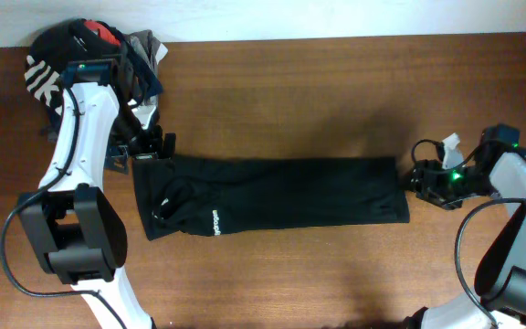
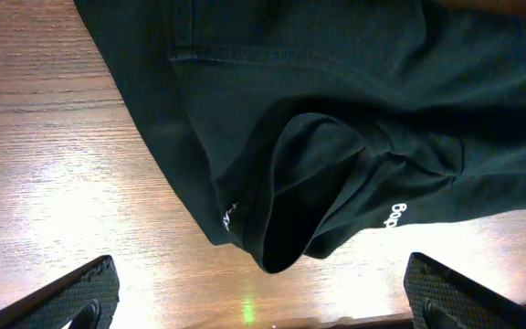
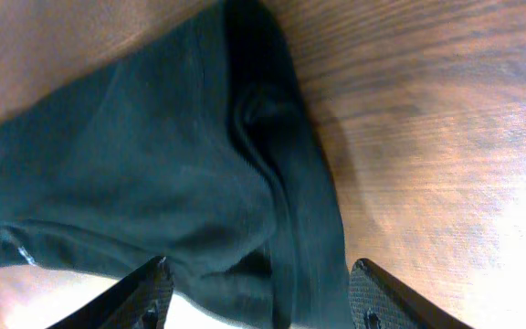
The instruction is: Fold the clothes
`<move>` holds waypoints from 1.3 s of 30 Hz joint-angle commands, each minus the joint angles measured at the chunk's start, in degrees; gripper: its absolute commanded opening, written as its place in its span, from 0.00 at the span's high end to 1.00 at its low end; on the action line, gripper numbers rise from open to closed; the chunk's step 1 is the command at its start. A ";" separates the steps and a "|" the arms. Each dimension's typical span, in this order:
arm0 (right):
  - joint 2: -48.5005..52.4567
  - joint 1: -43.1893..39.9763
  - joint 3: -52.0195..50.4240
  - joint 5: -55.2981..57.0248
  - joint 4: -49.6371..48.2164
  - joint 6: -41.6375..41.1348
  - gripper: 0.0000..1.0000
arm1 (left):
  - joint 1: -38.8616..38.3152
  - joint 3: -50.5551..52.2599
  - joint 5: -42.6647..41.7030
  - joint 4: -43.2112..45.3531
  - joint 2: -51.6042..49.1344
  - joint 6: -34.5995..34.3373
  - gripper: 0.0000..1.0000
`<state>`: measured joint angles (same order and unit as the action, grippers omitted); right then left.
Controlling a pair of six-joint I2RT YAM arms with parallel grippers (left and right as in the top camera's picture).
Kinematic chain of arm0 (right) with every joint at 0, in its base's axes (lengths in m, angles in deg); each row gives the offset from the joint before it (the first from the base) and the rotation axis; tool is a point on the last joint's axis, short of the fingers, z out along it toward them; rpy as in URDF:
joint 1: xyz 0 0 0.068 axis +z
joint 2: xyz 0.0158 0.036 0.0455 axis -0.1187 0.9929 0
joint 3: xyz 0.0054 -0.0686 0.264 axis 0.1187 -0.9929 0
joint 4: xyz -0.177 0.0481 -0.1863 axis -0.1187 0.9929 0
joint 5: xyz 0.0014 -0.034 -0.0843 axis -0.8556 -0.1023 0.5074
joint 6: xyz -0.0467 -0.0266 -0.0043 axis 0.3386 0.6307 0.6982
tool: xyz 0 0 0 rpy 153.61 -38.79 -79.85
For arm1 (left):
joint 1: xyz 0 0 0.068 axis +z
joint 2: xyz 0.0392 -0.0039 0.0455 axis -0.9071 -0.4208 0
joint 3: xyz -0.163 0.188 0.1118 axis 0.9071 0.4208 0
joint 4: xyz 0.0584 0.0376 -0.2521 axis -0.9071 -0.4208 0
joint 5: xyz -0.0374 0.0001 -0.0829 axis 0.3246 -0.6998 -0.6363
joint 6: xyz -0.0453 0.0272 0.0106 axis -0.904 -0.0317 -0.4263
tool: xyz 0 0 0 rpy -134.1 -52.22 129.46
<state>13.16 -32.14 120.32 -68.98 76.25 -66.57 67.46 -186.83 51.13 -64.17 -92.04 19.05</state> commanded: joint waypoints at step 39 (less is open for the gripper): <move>0.98 4.85 3.23 7.98 0.92 -5.22 0.96 | 0.33 0.35 0.17 0.68 1.40 0.17 0.01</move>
<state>13.97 -25.95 117.46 -64.06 73.76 -70.90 67.46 -186.76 51.13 -63.58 -92.04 19.05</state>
